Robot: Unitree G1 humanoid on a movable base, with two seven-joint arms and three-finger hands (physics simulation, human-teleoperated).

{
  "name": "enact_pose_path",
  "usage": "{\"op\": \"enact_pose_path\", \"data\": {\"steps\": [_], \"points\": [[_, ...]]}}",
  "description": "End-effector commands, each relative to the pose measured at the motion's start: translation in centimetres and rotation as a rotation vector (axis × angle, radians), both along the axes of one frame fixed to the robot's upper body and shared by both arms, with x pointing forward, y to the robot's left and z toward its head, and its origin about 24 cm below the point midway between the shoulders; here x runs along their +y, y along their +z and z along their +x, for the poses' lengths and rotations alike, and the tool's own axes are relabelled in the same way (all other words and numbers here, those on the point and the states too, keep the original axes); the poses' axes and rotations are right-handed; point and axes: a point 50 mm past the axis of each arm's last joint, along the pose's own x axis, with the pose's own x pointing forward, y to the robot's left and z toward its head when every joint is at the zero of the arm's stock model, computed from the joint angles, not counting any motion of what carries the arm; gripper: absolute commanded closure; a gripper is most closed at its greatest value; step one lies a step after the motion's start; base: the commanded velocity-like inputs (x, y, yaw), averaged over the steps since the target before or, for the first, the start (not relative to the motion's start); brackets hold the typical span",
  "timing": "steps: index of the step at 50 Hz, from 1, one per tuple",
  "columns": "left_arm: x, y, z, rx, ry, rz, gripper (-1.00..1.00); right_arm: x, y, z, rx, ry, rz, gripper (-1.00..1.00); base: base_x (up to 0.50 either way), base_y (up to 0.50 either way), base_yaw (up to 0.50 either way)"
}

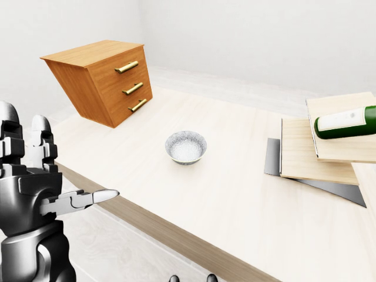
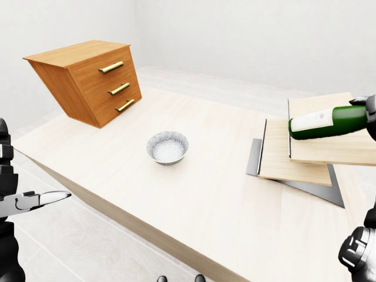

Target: Put the wine bottle on the wine rack.

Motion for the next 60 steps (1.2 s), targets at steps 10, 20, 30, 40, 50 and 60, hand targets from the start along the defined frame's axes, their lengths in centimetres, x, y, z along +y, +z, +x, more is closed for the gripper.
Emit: {"op": "enact_pose_path", "data": {"steps": [10, 20, 30, 40, 50, 60], "points": [[-0.1, 0.0, 0.1, 0.001, -0.001, 0.001, -1.0, -2.1, -3.3, -2.4, 0.173, -0.101, 0.026, 1.0, 0.0, 0.0, 0.0], [0.0, -0.1, 0.1, 0.004, 0.0, 0.001, -1.0, -2.1, -4.1, -2.4, 0.201, -0.1, 0.04, 1.0, 0.0, 0.0, 0.0], [0.0, -0.1, 0.1, 0.004, -0.001, 0.0, -1.0, -2.1, -4.6, -2.5, 0.226, -0.097, 0.037, 0.73, 0.0, 0.0, 0.0], [-0.2, 0.0, 0.0, -0.001, -0.002, 0.004, -1.0, -2.0, -5.4, -2.5, 0.256, -0.091, 0.038, 0.48, 0.0, 0.0, 0.0], [-0.2, 0.0, 0.1, 0.002, -0.003, 0.002, -1.0, -2.1, -5.4, -2.6, 0.262, -0.099, 0.033, 0.44, 0.0, 0.0, 0.0], [-0.2, -0.1, 0.1, 0.005, -0.003, 0.001, -1.0, -2.2, -5.4, -2.7, 0.267, -0.106, 0.029, 0.39, 0.0, 0.0, 0.0]]}}
